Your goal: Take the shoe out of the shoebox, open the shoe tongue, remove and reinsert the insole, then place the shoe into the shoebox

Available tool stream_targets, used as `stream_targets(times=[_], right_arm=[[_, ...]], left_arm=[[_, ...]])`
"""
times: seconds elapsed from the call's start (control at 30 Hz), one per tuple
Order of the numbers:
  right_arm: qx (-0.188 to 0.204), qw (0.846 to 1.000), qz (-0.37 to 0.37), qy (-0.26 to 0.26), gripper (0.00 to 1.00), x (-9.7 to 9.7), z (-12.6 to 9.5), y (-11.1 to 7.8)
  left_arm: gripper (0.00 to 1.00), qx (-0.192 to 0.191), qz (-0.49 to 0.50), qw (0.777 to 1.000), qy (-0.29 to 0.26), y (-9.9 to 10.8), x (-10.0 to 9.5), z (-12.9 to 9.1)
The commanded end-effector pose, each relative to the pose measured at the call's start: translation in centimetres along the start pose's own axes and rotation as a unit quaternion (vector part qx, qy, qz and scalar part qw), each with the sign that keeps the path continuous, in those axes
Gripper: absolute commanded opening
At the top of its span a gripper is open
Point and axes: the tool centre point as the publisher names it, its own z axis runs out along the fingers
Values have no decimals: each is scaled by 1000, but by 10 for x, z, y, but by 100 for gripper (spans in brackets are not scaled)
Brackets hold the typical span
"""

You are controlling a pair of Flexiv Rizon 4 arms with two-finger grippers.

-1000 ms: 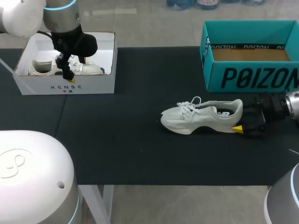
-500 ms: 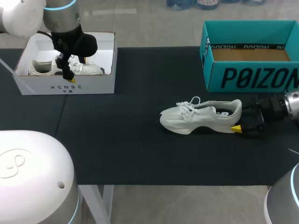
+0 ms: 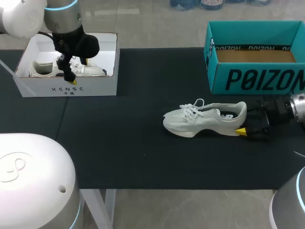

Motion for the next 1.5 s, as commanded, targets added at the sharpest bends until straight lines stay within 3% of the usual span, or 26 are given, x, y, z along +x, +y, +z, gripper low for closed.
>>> stream_targets(times=[0.03, 0.23, 0.4, 0.73, 1.5], right_arm=[[2, 1000, 0, -2, 0, 0, 7, -3], [2, 1000, 0, -2, 0, 0, 7, -3], [2, 1000, 0, -2, 0, 0, 7, -3], [2, 1000, 0, -2, 0, 0, 7, -3], [2, 1000, 0, -2, 0, 0, 7, -3]], left_arm=[[100, 10, -2, 1000, 10, -14, 1, 0], [100, 12, -83, 996, 31, -88, 11, 5], [100, -19, -170, 984, 51, -140, 26, 6], [100, -81, -293, 948, 93, -206, 41, 18], [100, -81, -293, 948, 93, -206, 41, 18]])
